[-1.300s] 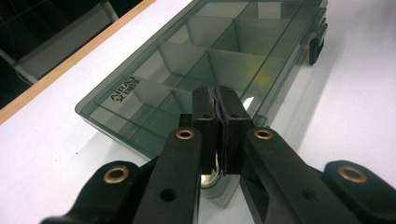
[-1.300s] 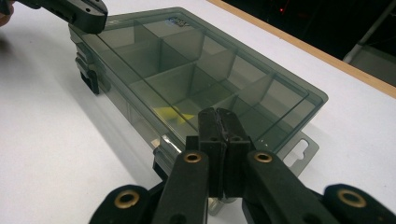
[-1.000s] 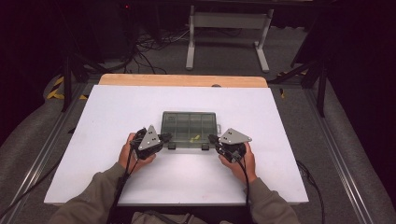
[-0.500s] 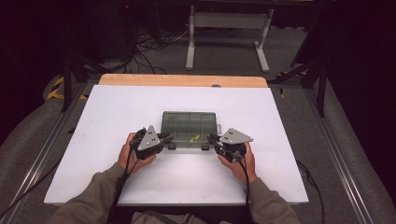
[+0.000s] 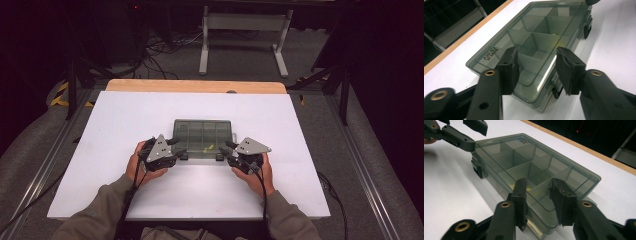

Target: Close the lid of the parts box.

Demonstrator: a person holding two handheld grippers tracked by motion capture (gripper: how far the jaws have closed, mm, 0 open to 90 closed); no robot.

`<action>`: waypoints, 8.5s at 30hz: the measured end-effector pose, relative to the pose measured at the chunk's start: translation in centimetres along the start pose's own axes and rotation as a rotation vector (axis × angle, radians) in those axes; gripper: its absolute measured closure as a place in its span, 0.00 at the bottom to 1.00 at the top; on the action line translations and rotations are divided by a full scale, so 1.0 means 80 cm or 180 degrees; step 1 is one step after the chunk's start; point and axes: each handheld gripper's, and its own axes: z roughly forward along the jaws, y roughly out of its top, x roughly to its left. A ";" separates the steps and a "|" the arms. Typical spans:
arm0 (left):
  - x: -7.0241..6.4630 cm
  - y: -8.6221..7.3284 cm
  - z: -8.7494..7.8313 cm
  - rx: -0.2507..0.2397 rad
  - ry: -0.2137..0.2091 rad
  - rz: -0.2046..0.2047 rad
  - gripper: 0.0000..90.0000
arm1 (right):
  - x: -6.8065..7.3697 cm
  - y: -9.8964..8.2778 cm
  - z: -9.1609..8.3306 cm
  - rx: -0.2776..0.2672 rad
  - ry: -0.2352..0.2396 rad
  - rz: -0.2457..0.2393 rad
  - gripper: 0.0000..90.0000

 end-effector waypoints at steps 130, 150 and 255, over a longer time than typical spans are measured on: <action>-0.032 -0.007 -0.071 -0.0213 -0.0069 0.0295 0.08 | 0.028 0.003 -0.037 0.0112 -0.0150 -0.0388 0.16; -0.034 -0.025 -0.096 -0.0239 0.0066 0.0273 0.09 | 0.033 -0.008 -0.048 0.0137 -0.0245 -0.0449 0.16; -0.029 -0.105 -0.158 -0.0232 0.0478 -0.0543 0.06 | 0.035 -0.060 -0.112 -0.0050 -0.0696 -0.0202 0.14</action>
